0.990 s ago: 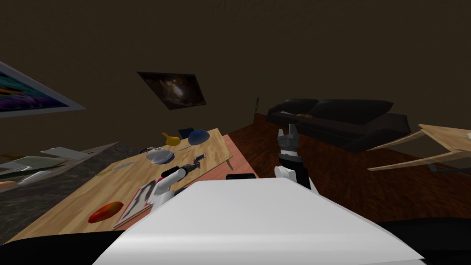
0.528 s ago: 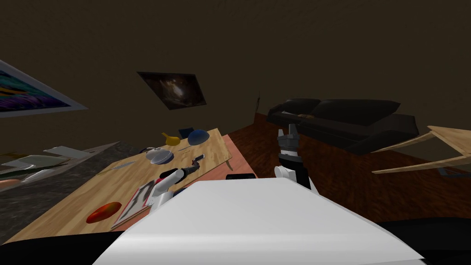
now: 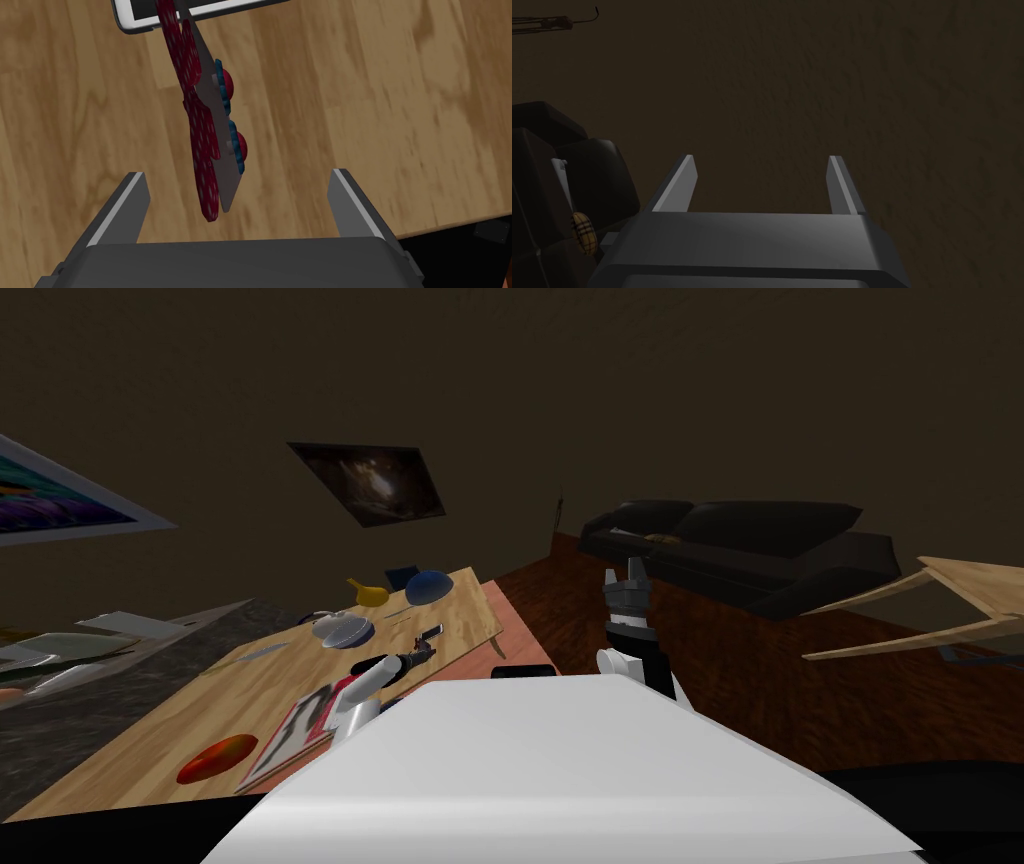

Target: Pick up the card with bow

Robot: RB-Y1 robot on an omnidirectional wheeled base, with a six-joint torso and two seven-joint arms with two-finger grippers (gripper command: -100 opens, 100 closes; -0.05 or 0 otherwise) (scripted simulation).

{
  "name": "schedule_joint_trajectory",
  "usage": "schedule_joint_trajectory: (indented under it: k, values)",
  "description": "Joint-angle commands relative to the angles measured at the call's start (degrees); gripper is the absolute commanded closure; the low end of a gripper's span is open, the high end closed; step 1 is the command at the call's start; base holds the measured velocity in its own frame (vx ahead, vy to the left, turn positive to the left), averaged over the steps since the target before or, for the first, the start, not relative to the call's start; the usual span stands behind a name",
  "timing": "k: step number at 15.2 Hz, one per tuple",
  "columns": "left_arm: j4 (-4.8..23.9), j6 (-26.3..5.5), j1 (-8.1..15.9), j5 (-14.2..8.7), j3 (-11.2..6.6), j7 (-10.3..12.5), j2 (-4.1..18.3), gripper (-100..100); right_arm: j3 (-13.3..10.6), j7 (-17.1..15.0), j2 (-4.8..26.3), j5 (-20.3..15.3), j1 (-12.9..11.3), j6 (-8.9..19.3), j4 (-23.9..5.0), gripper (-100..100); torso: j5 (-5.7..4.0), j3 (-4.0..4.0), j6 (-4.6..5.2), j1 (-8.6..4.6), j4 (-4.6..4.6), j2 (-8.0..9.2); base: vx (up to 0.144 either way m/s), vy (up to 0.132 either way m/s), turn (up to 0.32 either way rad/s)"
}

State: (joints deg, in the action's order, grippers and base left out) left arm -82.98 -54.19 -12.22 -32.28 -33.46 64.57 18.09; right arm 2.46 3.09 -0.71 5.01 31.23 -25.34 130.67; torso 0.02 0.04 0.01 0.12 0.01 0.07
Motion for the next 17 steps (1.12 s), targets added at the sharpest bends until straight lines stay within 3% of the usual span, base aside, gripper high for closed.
schedule_joint_trajectory:
  k: [1, 4, 5, 6, 10, 11, 15, 16, 17]
  values:
    - [1.8, 1.1, 0.9, 0.3, -0.12, -0.3, -0.1, -100, 0.0, 0.0, 0.0, 0.0, 0.0, 0.0, 0.0, 0, 0.0, 0.0, 0.0, 0.0, 0.0, 0.0, -0.029, 0.02, -0.051]
    - [4.1, 2.4, 2.1, 0.8, -0.27, -0.5, -0.1, -100, 0.0, 0.0, 0.0, 0.0, 0.0, 0.0, 0.0, 0, 0.0, 0.0, 0.0, -0.02, 0.0, 0.0, -0.024, 0.016, -0.043]
    - [3.0, 1.7, 1.6, 0.7, -0.19, -0.3, -0.2, -100, 0.0, 0.0, 0.0, 0.0, 0.0, 0.0, 0.0, 0, 0.06, -0.03, 0.03, 0.05, -0.02, -0.05, -0.017, 0.007, -0.02]
    - [3.2, 1.9, 1.7, 0.7, -0.21, -0.4, -0.2, 100, 0.0, 0.0, 0.0, 0.0, 0.0, 0.0, 0.0, 0, 0.08, -0.07, 0.03, 0.09, -0.03, -0.1, -0.007, 0.001, -0.001]
    - [3.2, 1.9, 1.7, 0.6, -0.33, -0.1, -0.2, 100, 0.0, 0.0, 0.0, 0.0, 0.0, 0.0, 0.0, 0, 0.05, -0.16, 0.13, 0.08, -0.1, -0.23, 0.0, 0.0, 0.005]
    - [1.0, 0.7, 0.5, 0.2, -0.07, -0.2, 0.0, 100, 0.0, 0.0, 0.0, 0.0, 0.0, 0.0, 0.0, 0, 0.05, -0.17, 0.15, 0.06, -0.1, -0.25, 0.018, -0.014, 0.049]
    - [-2.7, -1.4, -1.5, -0.6, 0.18, 0.2, 0.1, 100, 0.0, 0.0, 0.0, 0.0, 0.0, 0.0, 0.0, 0, -0.01, -0.25, 0.15, -0.1, -0.13, -0.39, 0.036, -0.023, 0.075]
    - [-3.5, -1.8, -1.9, -0.8, 0.23, 0.3, 0.1, 100, 0.0, 0.0, 0.0, 0.0, 0.0, 0.0, 0.0, 0, -0.02, -0.25, 0.15, -0.1, -0.13, -0.41, 0.033, -0.018, 0.065]
    - [-2.3, -1.1, -1.2, -0.5, 0.15, 0.2, 0.1, 100, 0.0, 0.0, 0.0, 0.0, 0.0, 0.0, 0.0, 0, -0.02, -0.26, 0.15, -0.1, -0.13, -0.4, 0.018, -0.011, 0.028]
